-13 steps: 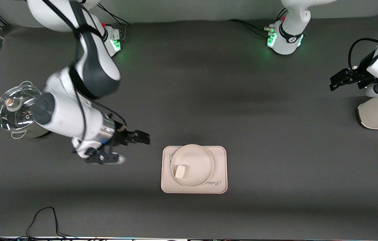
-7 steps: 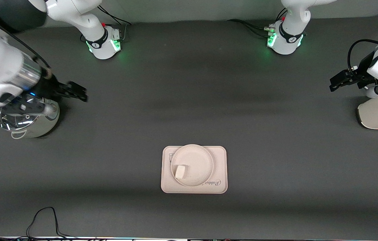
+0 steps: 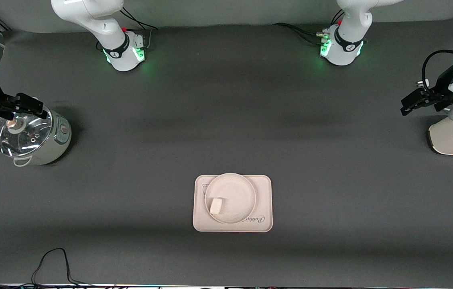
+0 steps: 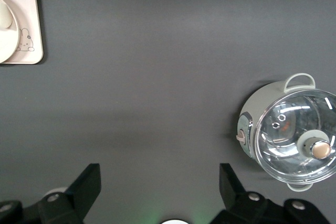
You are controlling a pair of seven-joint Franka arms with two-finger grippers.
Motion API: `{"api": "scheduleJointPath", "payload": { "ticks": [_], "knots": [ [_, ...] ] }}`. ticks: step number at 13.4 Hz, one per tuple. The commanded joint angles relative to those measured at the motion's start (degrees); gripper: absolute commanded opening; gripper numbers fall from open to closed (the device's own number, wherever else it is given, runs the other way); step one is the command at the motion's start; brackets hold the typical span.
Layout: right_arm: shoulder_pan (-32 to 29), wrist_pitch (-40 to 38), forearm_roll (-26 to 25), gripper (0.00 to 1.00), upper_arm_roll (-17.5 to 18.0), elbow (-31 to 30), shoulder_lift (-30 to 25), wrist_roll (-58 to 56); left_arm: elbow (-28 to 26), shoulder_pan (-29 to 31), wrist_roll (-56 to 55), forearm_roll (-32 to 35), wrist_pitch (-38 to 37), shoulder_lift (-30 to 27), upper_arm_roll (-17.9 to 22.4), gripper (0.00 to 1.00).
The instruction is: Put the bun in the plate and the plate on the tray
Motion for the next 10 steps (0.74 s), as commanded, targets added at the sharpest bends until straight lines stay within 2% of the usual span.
{"api": "scheduleJointPath", "payload": {
  "ticks": [1, 3, 10],
  "knots": [
    [0.4, -0.7, -1.5, 1.0, -1.2, -0.8, -1.8, -0.6, 1.4, -0.2, -1.0, 1.9, -0.6, 0.4, -0.4, 1.0],
    [0.5, -0.9, -1.5, 1.0, -2.3, -1.3, -2.3, -0.6, 1.5, -0.3, -0.8, 2.0, -0.7, 0.3, -0.4, 1.0],
    [0.7, -0.7, -1.4, 1.0, -2.3, -1.9, -2.6, 0.4, 1.6, -0.2, 0.8, 2.0, -0.9, -0.2, -0.1, 1.0]
  ]
}}
